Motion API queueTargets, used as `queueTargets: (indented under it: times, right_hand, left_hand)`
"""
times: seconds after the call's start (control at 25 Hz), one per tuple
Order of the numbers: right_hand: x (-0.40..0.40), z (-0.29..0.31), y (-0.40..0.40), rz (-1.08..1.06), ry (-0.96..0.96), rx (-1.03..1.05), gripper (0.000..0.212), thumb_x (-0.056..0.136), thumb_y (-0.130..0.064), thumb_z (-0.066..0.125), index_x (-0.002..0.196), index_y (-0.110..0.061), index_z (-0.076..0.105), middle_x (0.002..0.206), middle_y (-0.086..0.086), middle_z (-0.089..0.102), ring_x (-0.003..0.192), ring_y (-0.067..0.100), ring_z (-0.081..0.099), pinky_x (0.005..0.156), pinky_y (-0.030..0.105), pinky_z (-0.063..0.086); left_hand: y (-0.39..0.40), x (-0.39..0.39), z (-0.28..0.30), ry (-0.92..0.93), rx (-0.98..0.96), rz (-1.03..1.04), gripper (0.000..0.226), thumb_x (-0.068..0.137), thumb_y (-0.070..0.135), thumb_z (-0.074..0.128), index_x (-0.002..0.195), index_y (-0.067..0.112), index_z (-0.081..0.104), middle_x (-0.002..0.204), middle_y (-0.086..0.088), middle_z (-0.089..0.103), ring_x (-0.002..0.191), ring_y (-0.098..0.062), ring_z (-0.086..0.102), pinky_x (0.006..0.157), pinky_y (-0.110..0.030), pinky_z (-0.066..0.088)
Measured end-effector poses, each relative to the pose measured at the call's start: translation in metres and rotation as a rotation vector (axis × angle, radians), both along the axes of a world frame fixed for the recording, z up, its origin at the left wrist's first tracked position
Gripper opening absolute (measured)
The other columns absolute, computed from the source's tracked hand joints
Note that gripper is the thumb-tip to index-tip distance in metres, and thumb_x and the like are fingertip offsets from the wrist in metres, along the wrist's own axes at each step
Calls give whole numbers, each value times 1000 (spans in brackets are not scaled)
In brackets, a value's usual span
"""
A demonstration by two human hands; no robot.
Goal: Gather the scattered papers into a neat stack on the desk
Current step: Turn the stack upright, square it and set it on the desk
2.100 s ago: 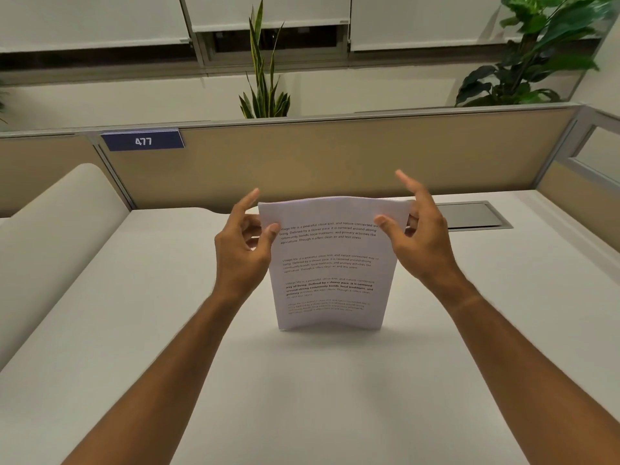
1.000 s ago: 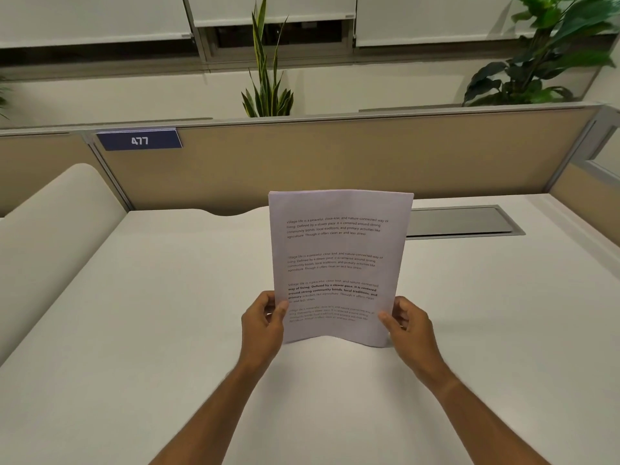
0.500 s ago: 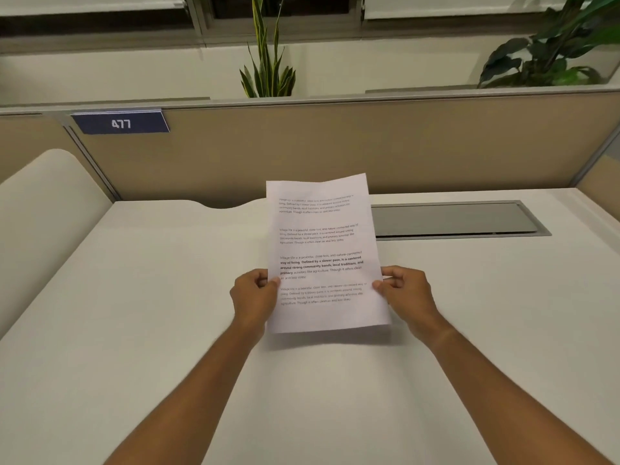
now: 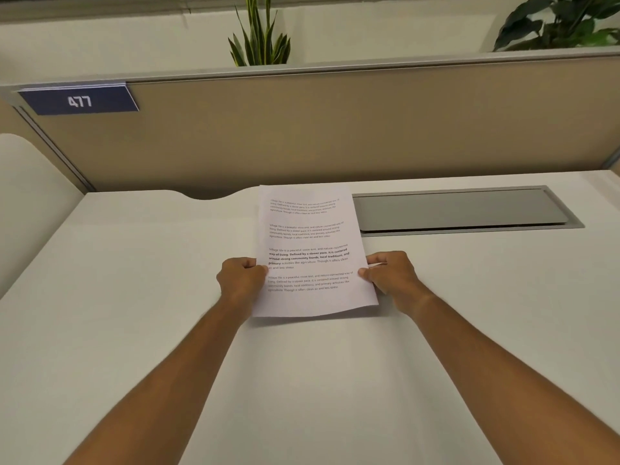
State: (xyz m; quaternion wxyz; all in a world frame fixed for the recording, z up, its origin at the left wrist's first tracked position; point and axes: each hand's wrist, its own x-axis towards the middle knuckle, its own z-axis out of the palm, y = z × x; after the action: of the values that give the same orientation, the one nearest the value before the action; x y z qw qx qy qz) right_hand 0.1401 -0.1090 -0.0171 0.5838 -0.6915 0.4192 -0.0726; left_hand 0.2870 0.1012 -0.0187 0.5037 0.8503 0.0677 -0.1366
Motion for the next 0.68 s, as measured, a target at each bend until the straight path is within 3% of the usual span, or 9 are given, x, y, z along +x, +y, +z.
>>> queueTargets:
  times: [0.12, 0.32, 0.4, 0.52, 0.68]
  right_hand:
    - [6, 0, 1, -5, 11, -12, 10, 83, -6, 74, 90, -13, 71, 105, 10, 74, 92, 27, 70, 61, 21, 50]
    - [13, 0, 4, -12, 30, -22, 11, 83, -7, 75, 89, -14, 70, 108, 10, 74, 93, 28, 70, 59, 20, 51]
    - [17, 1, 6, -11, 34, -42, 13, 82, -8, 76, 80, -17, 68, 109, 9, 74, 92, 27, 69, 59, 21, 52]
    - [23, 1, 8, -15, 46, -76, 20, 82, -8, 77, 72, -20, 64, 109, 10, 73, 90, 27, 68, 66, 26, 55]
    - [28, 1, 10, -15, 41, -97, 12, 82, -9, 77, 84, -15, 67, 109, 10, 73, 88, 26, 66, 79, 34, 59]
  left_hand:
    - [-4, 6, -2, -7, 19, 4, 12, 76, 11, 65, 65, 15, 61, 68, -3, 61, 63, -24, 54, 60, -28, 48]
    - [-3, 12, -8, -15, 39, 18, 9, 75, 11, 65, 67, 15, 62, 67, -3, 61, 62, -24, 53, 60, -28, 48]
    - [-4, 16, -8, -15, 38, 30, 9, 76, 11, 66, 68, 13, 64, 66, -2, 61, 62, -24, 54, 59, -26, 48]
    - [-4, 21, -8, -27, 47, 40, 5, 76, 10, 66, 72, 8, 68, 62, 2, 59, 61, -23, 55, 55, -22, 46]
    - [-3, 26, -7, -38, 68, 36, 10, 76, 11, 65, 66, 11, 66, 63, 2, 61, 62, -22, 58, 57, -23, 48]
